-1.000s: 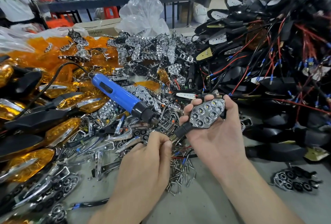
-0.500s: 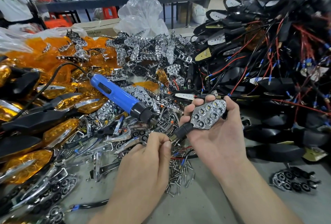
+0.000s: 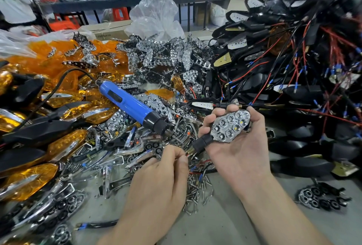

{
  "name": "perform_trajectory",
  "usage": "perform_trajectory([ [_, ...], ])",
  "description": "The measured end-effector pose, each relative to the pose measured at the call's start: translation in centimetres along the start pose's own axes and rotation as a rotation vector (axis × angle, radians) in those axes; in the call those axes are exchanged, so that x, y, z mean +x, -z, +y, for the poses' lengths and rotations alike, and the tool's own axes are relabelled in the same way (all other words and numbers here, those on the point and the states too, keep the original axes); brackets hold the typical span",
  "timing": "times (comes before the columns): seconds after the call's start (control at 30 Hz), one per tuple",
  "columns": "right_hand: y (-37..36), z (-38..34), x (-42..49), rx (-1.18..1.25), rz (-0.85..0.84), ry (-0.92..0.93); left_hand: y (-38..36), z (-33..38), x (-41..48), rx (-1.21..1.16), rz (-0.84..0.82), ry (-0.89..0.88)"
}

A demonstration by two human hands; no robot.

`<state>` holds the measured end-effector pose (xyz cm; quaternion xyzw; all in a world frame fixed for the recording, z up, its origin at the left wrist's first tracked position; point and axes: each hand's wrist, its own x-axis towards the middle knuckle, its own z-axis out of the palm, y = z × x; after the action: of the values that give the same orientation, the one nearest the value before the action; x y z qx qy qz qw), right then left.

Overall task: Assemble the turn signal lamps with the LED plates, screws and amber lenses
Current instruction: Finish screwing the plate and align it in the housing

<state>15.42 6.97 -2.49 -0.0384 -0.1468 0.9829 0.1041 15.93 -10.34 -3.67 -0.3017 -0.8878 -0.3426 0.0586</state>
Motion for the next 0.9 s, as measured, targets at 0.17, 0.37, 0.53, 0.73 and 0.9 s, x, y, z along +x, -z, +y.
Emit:
perform_trajectory([
  [0.17,-0.07,-0.04,0.08,-0.020,0.000,-0.003,-0.08,-0.12,-0.01,-0.004,-0.003,-0.001],
  [0.37,-0.10,-0.04,0.07,-0.022,0.000,-0.013,-0.29,-0.19,-0.03,0.025,-0.002,-0.015],
  [0.53,-0.11,-0.01,0.06,-0.013,0.015,-0.017,-0.28,-0.16,-0.05,0.028,-0.010,-0.009],
  [0.73,-0.13,0.09,-0.01,-0.002,0.023,-0.013,-0.08,-0.07,0.03,-0.076,-0.027,0.037],
  [0.9,-0.10,-0.01,-0.11,0.009,0.011,-0.017,-0.16,-0.28,0.26,-0.241,-0.065,0.074],
])
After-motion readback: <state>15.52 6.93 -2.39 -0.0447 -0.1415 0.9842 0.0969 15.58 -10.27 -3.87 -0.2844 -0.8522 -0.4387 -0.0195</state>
